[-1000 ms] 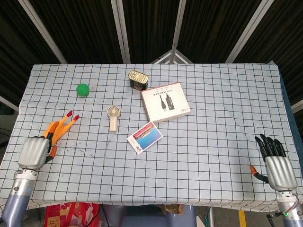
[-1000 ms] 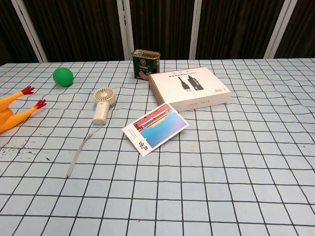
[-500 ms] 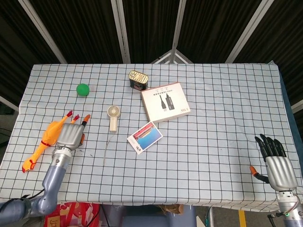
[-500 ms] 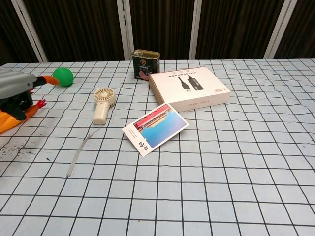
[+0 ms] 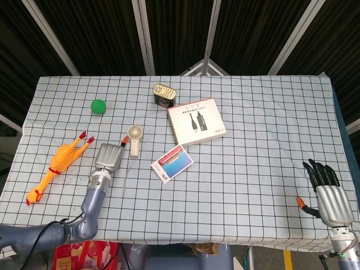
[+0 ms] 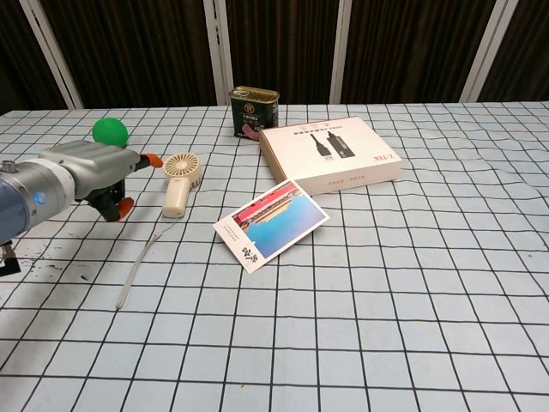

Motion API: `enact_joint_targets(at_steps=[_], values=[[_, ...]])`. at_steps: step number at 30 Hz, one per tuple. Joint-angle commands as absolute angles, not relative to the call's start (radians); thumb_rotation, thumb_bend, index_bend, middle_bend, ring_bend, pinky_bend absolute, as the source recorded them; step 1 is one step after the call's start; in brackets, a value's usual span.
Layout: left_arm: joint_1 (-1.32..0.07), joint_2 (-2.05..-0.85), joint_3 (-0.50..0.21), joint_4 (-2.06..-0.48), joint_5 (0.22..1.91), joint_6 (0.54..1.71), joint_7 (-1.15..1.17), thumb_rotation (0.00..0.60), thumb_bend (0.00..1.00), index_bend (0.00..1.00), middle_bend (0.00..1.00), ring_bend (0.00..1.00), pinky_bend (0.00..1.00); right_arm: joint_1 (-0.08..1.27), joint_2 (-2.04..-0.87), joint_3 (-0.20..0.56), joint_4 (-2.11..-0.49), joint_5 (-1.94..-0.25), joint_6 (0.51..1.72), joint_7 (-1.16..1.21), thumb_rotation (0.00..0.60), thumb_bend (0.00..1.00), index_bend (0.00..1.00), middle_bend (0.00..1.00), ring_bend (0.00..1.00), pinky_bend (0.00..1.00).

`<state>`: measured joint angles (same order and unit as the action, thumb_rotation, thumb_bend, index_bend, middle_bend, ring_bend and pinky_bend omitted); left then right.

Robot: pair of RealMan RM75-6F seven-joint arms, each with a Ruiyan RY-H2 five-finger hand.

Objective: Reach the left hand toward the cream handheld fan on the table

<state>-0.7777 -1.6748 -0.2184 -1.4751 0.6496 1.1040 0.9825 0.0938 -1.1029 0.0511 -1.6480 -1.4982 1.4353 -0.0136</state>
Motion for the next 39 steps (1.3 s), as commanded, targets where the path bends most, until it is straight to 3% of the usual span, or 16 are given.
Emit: enact_joint_targets(at_steps=[1, 39], values=[[-0.789, -1.691, -0.210, -1.457, 0.636, 1.101, 0.992, 0.600, 0.76, 0.00, 0.87, 0.73, 0.71, 0.094, -1.102, 0.051, -1.649, -1.498, 1.435, -0.012, 0.600, 0.29, 0.00, 0.00, 0.00, 0.05], [-0.819, -1.732, -0.174, -1.443, 0.667, 1.137, 0.953, 0.600, 0.77, 0.00, 0.87, 0.73, 0.71, 0.094, -1.104, 0.051, -1.647, -1.500, 1.439, -0.015, 0.600, 0.29, 0.00, 0.00, 0.00, 0.05]])
